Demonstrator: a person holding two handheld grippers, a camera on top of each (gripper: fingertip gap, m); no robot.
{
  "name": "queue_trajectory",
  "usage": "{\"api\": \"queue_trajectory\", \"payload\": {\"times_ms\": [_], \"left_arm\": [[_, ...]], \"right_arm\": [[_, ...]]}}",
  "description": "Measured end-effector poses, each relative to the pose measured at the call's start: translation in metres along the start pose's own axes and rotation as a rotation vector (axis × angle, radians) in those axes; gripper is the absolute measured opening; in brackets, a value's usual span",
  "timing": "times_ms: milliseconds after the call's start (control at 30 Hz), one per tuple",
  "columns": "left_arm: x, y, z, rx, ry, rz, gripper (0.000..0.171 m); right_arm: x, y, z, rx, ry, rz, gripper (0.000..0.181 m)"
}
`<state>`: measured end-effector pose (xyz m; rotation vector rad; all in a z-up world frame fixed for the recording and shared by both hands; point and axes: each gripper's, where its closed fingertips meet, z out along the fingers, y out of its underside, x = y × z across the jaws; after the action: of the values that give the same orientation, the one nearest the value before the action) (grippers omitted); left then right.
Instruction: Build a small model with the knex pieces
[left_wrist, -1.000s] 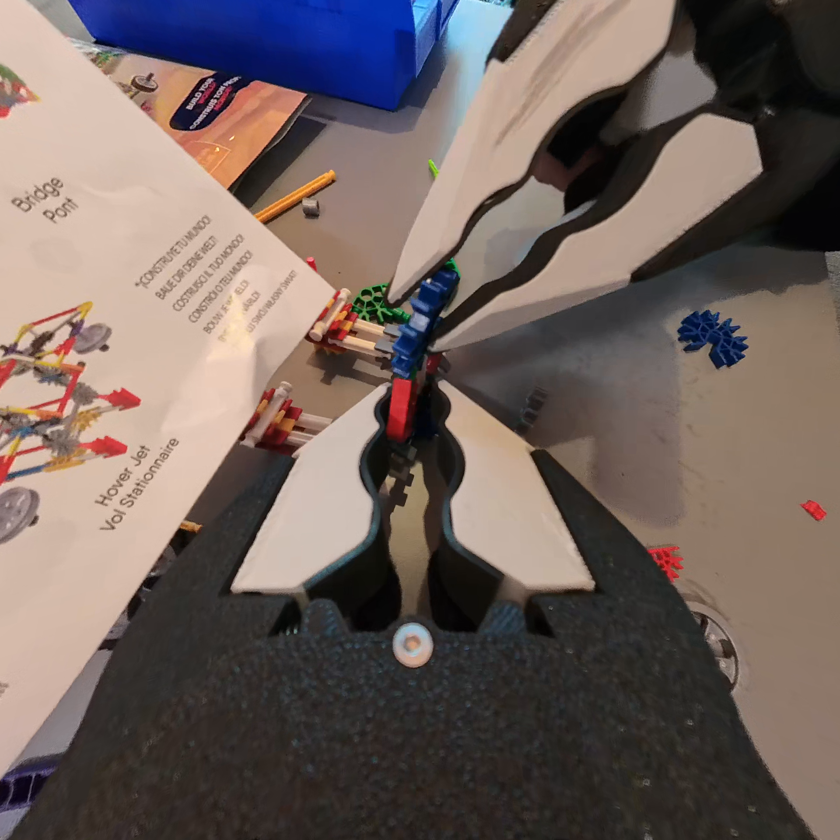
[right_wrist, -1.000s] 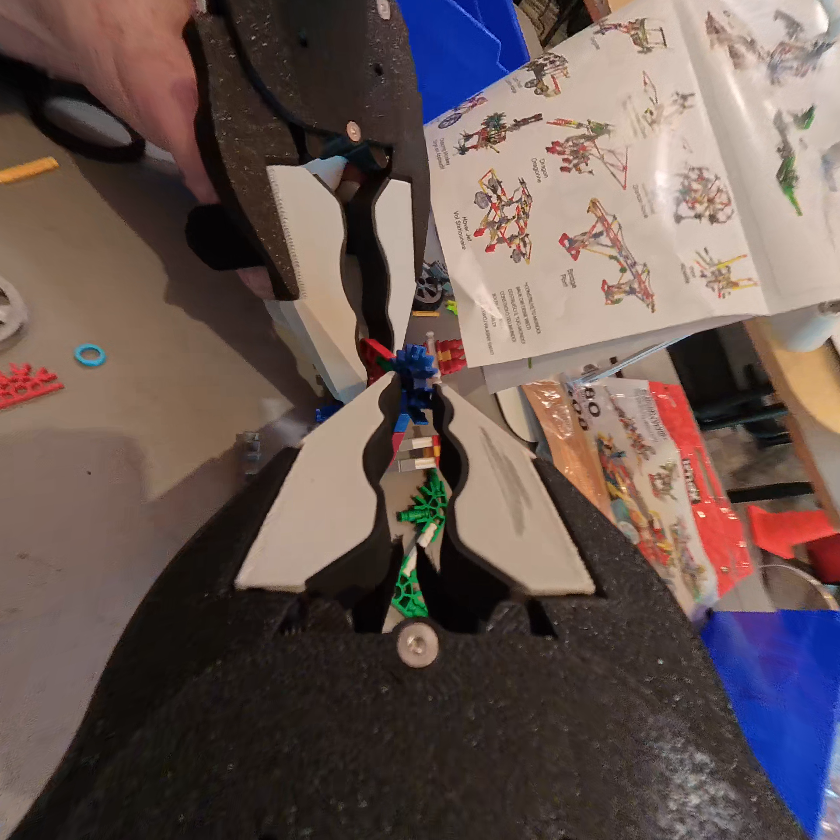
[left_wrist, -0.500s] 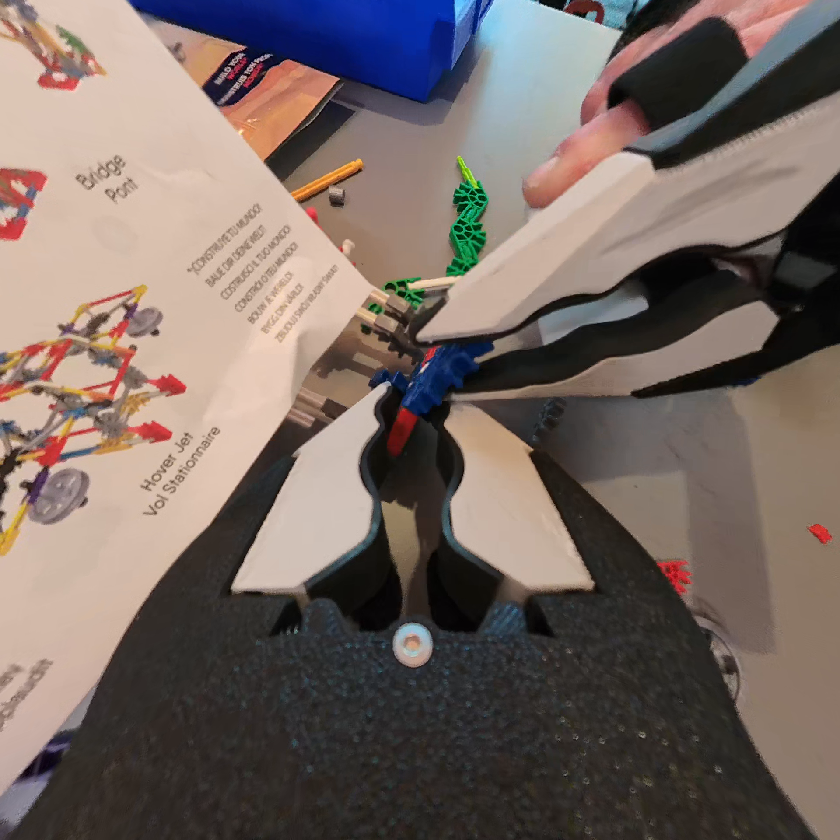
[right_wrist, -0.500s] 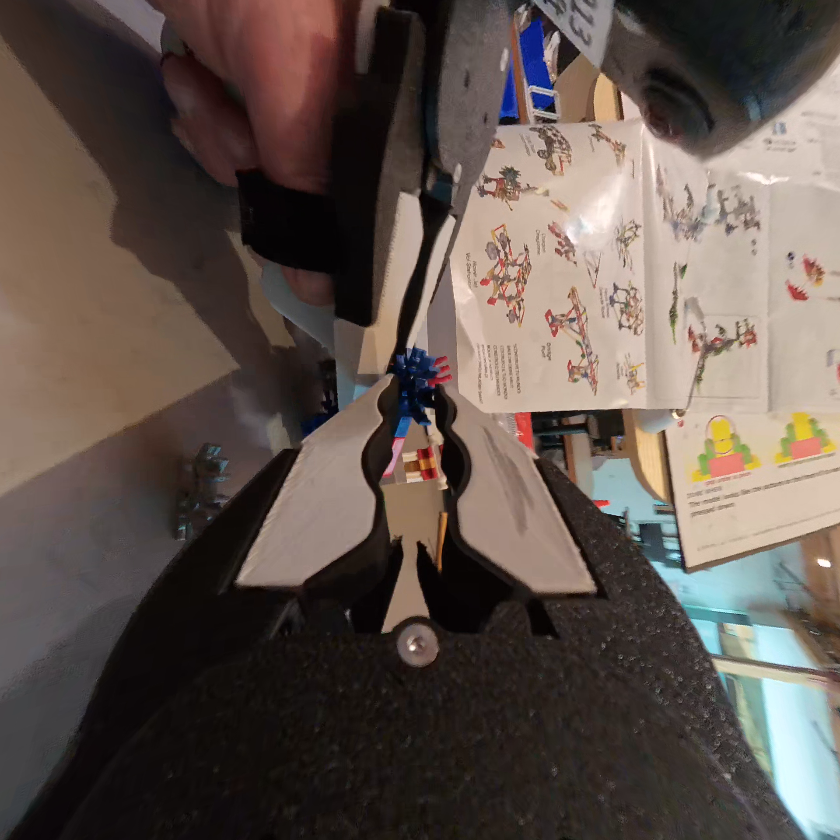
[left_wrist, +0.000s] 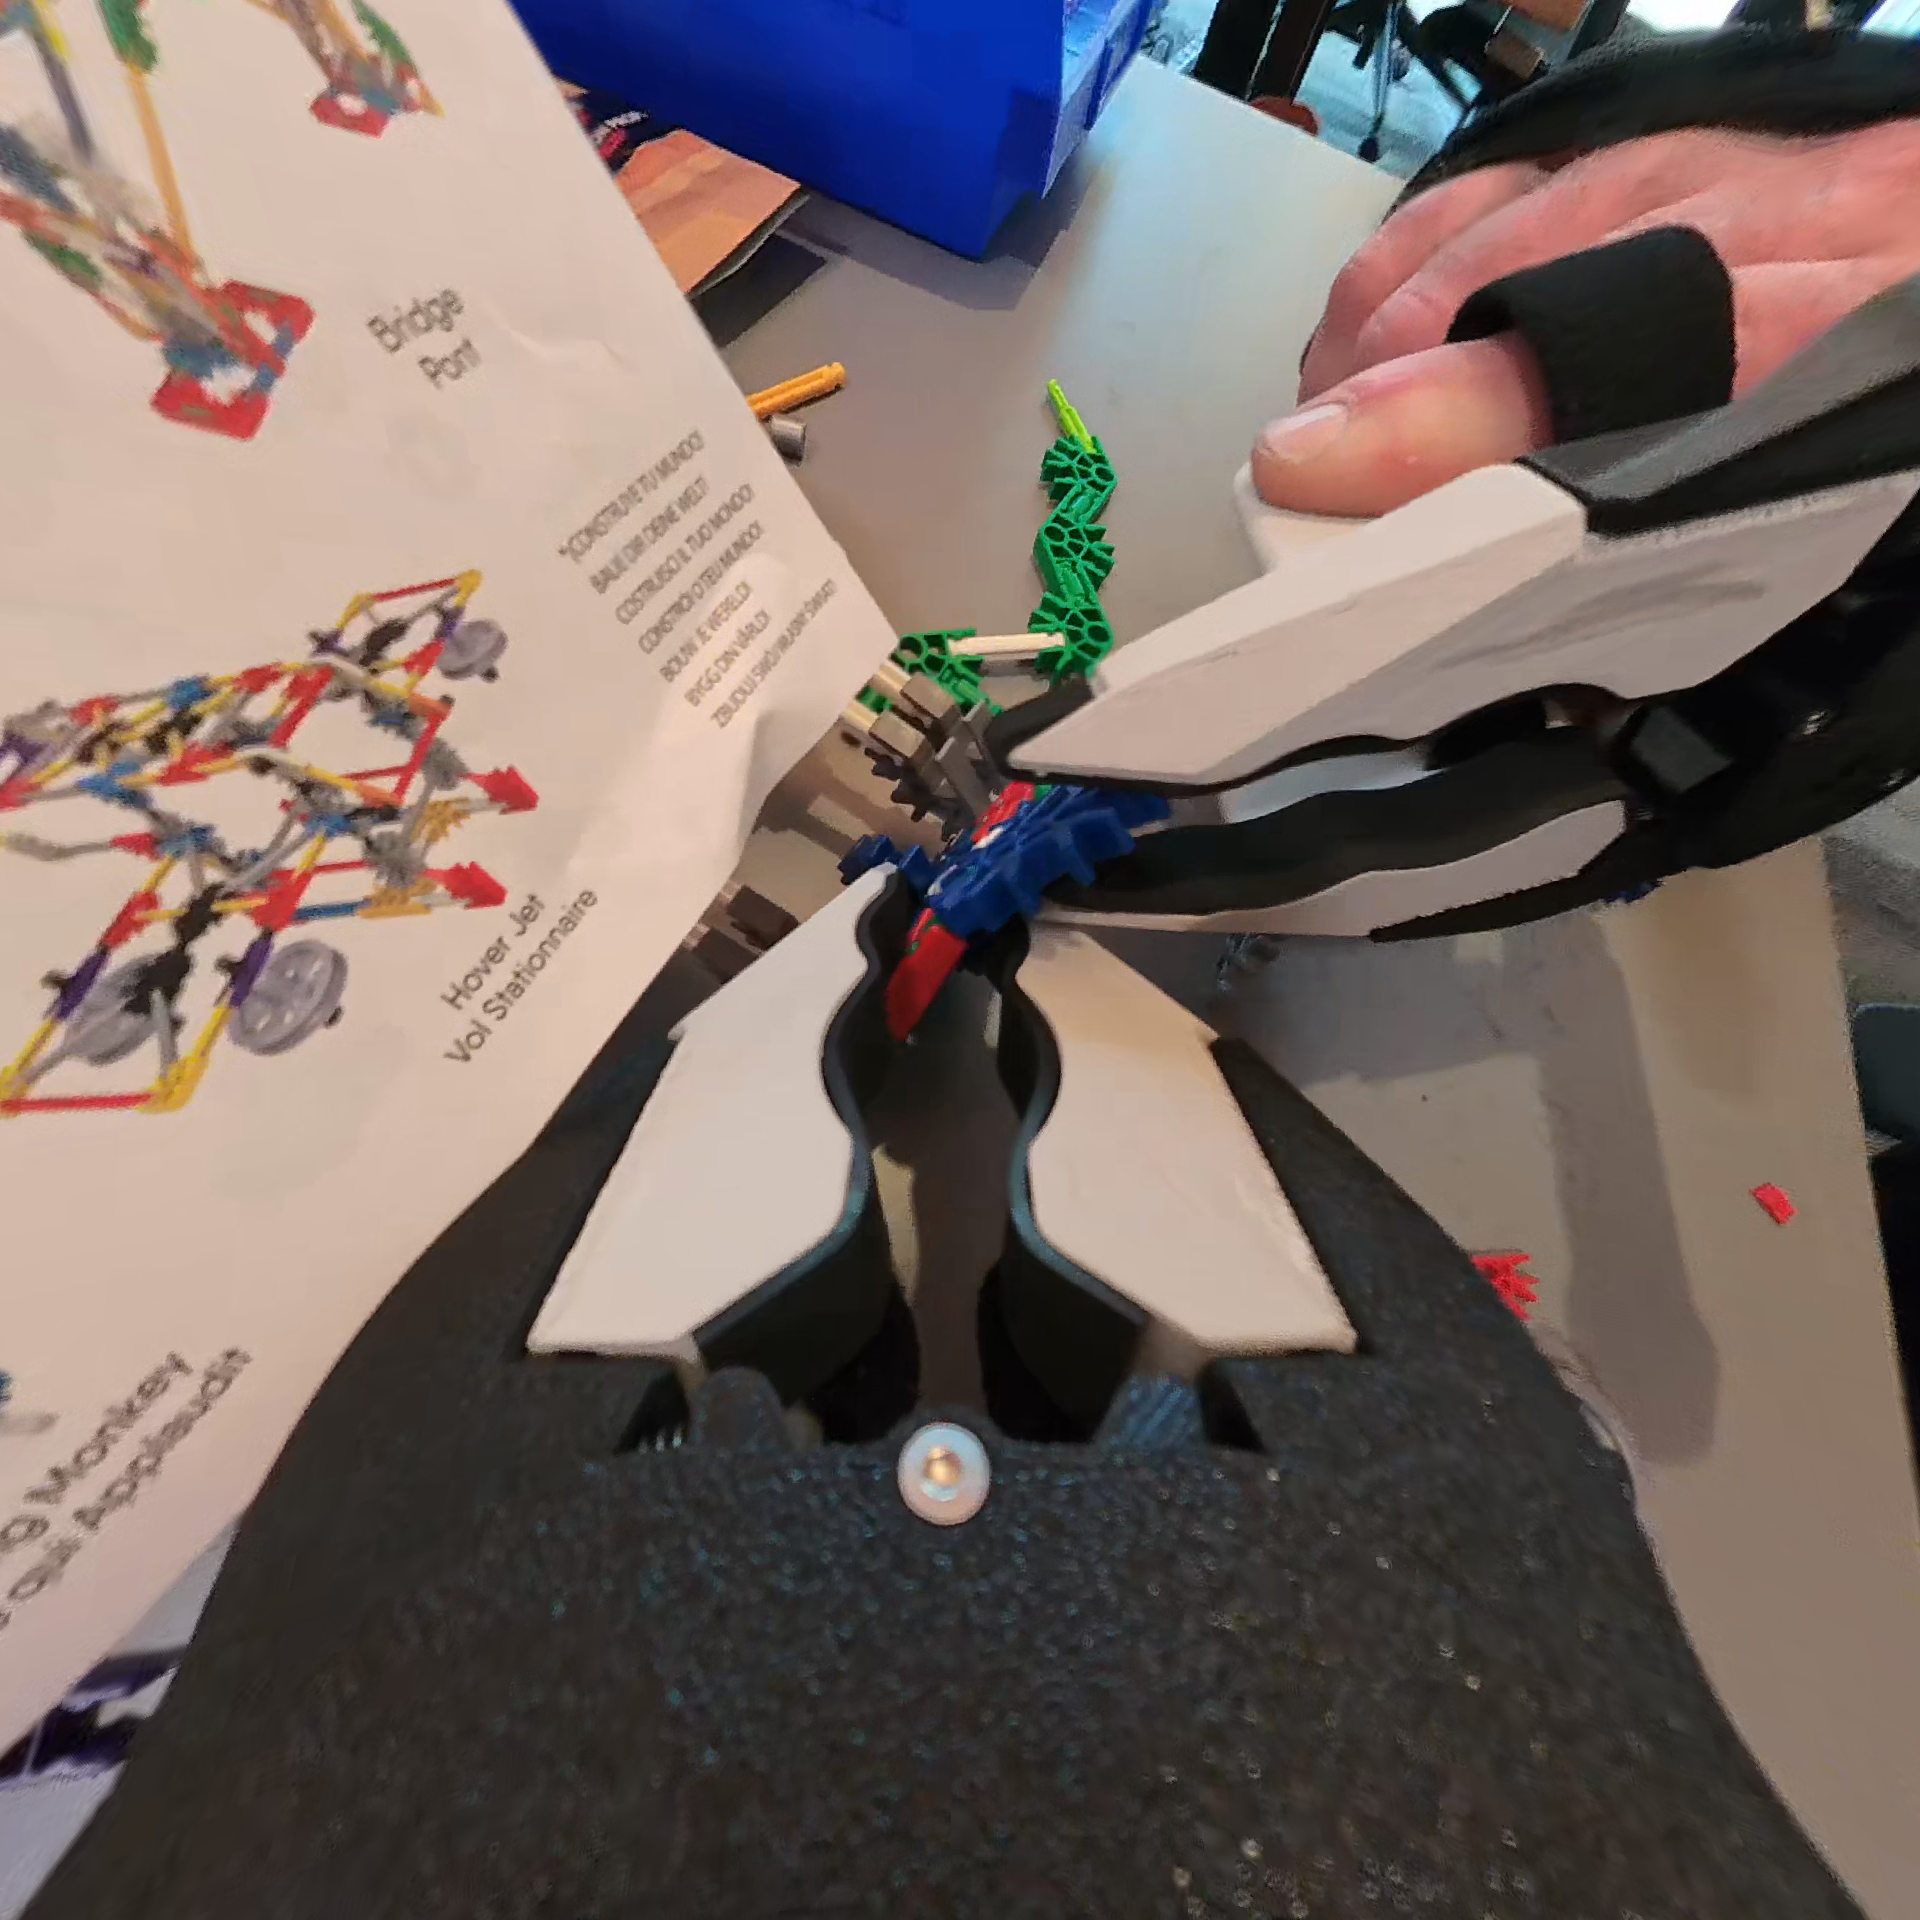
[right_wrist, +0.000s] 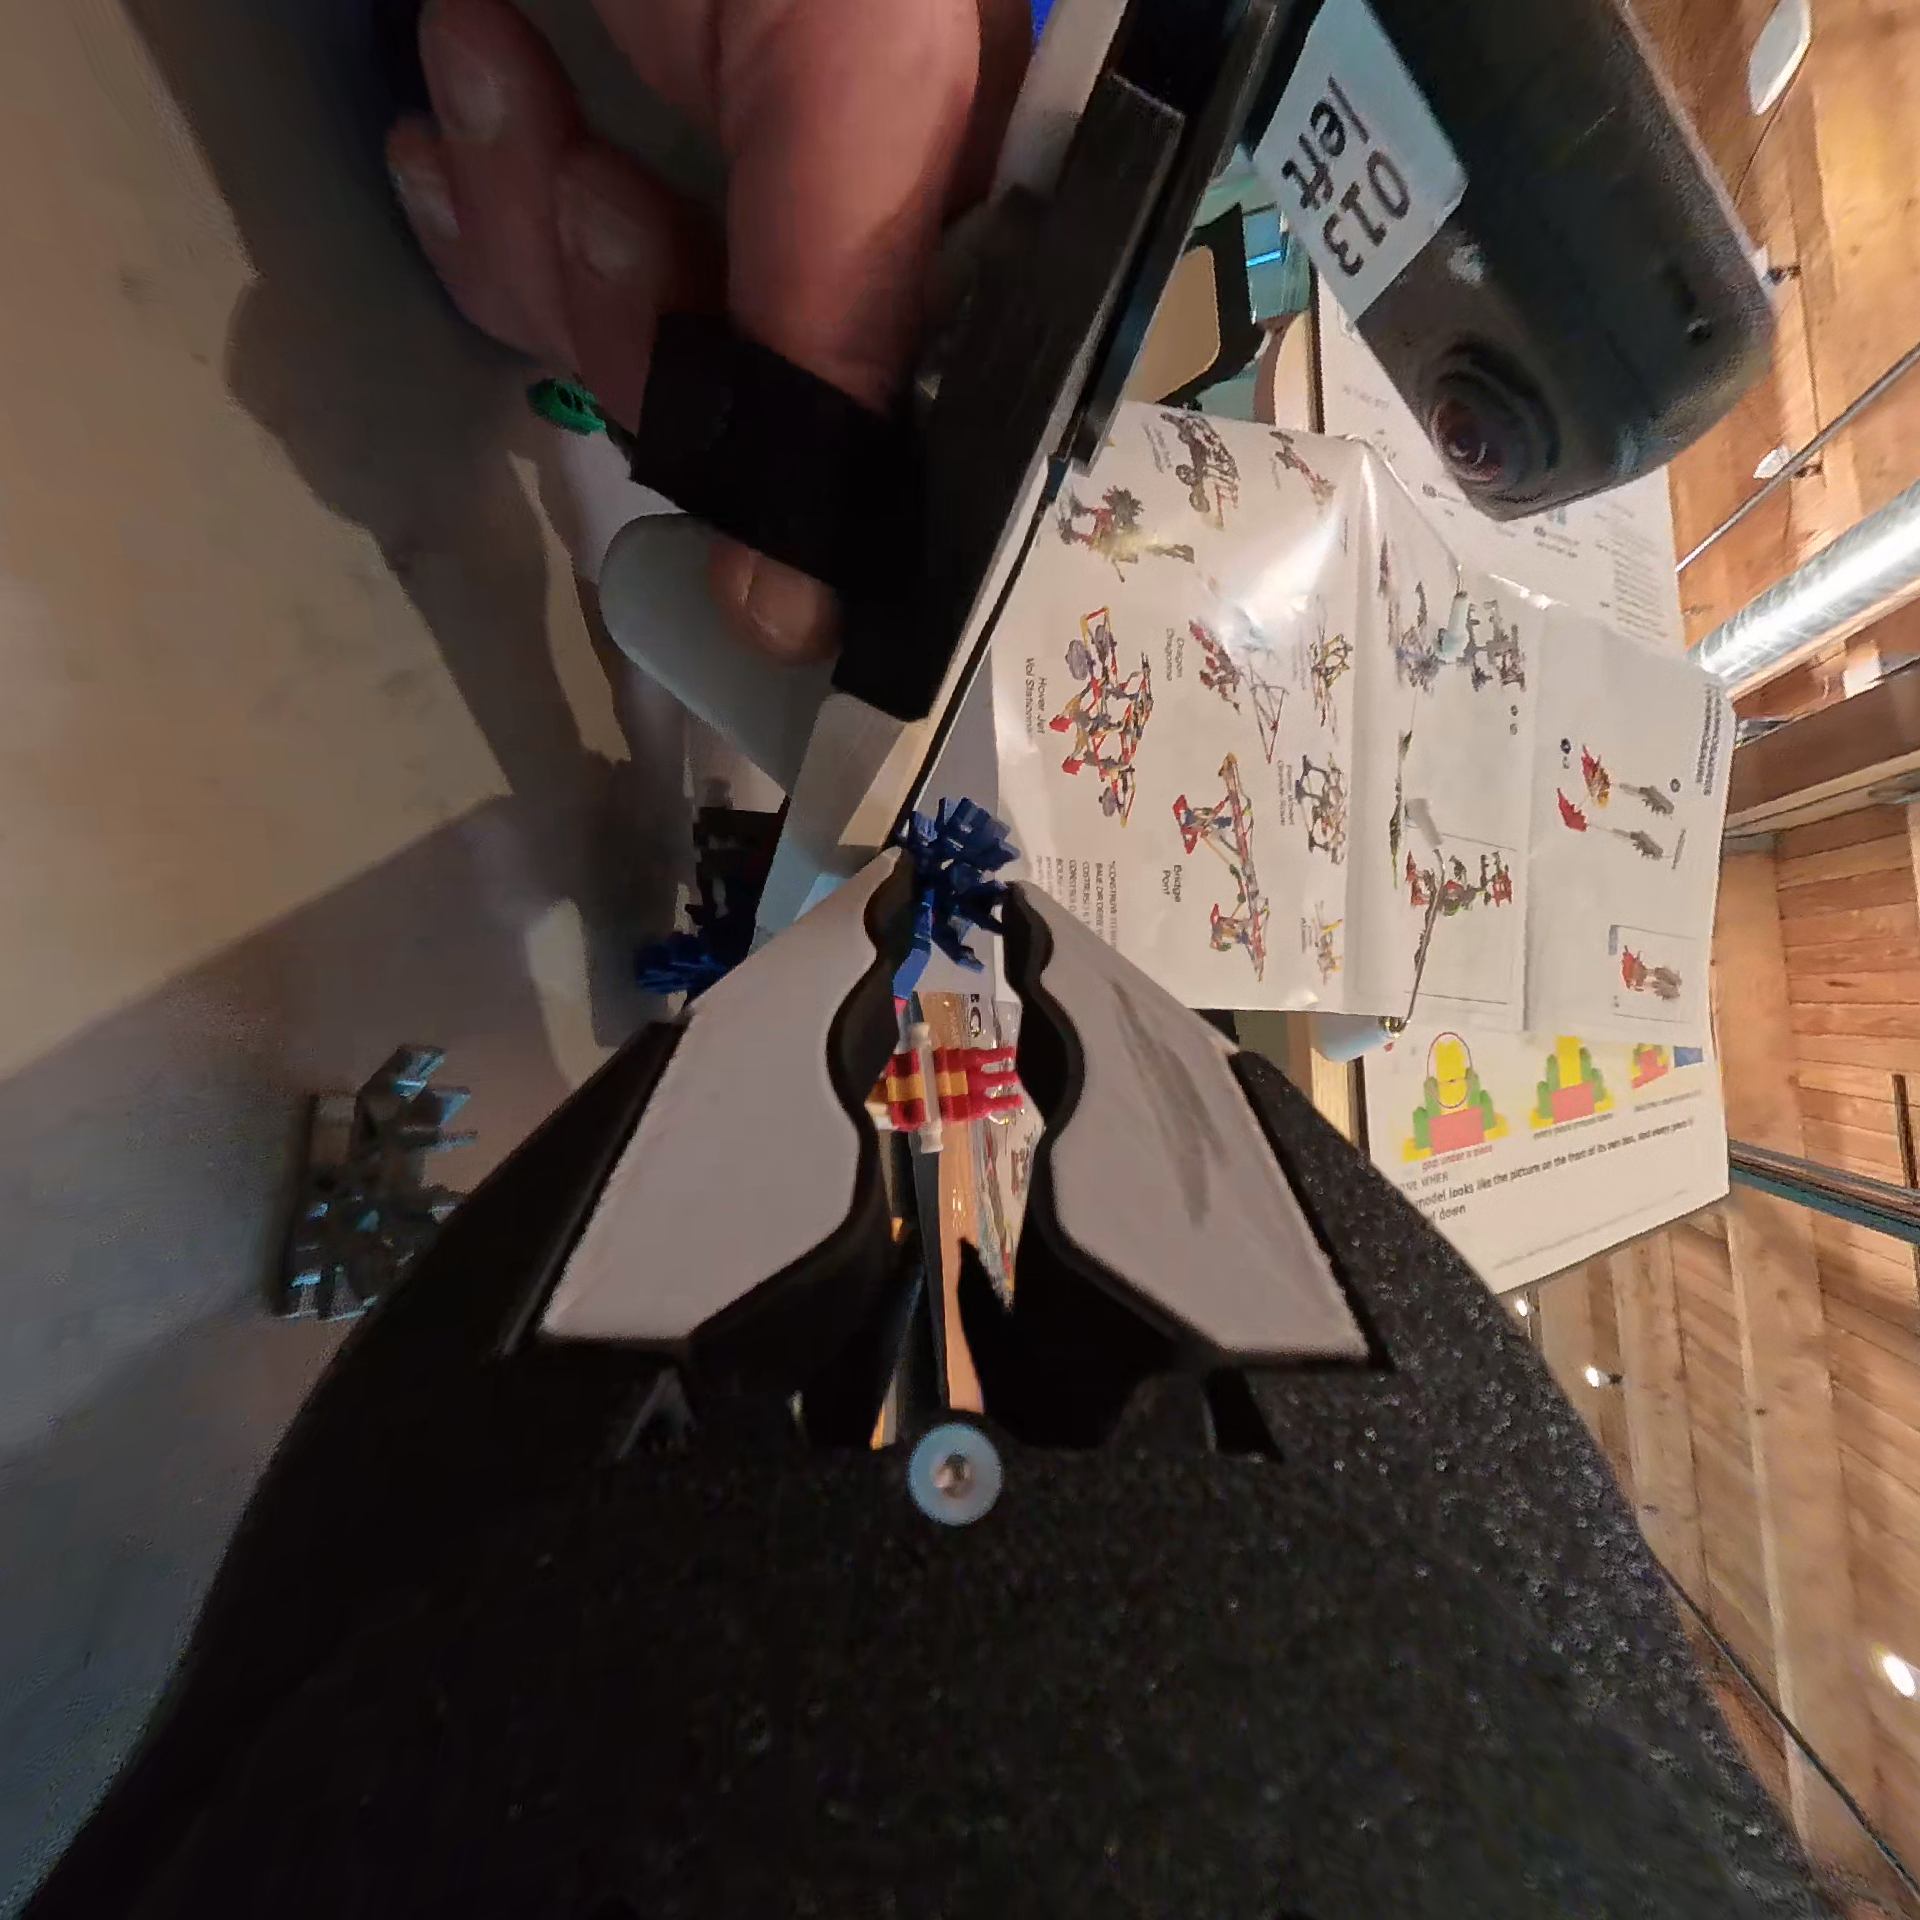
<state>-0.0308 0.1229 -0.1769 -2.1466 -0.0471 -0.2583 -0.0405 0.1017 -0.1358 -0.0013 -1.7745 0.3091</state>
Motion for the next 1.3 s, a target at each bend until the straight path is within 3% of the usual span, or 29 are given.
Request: {"api": "queue_trajectory", "payload": {"times_ms": [367,600,733,1033,1300], "left_arm": [[-0.003,0.000,-0.004,0.008,0.079,-0.085,0.008],[0.007,-0.003,-0.008,0.038,0.030,0.105,0.012],[0.018,0.003,-0.006,0.011,0.066,0.159,0.012],[0.028,0.012,-0.002,-0.031,-0.104,0.497,0.010],[0.031,0.017,-0.001,-0.080,-0.311,0.838,0.010]], "right_arm": [[0.000,-0.004,0.005,0.025,0.033,-0.072,0.013],[-0.001,-0.011,-0.007,0.217,-0.376,0.688,0.005],[-0.006,-0.012,-0.014,0.291,-0.620,0.978,0.005],[-0.022,-0.022,-0.032,0.293,-0.805,1.068,0.007],[-0.039,-0.032,-0.045,0.243,-0.861,1.111,0.009]]}}
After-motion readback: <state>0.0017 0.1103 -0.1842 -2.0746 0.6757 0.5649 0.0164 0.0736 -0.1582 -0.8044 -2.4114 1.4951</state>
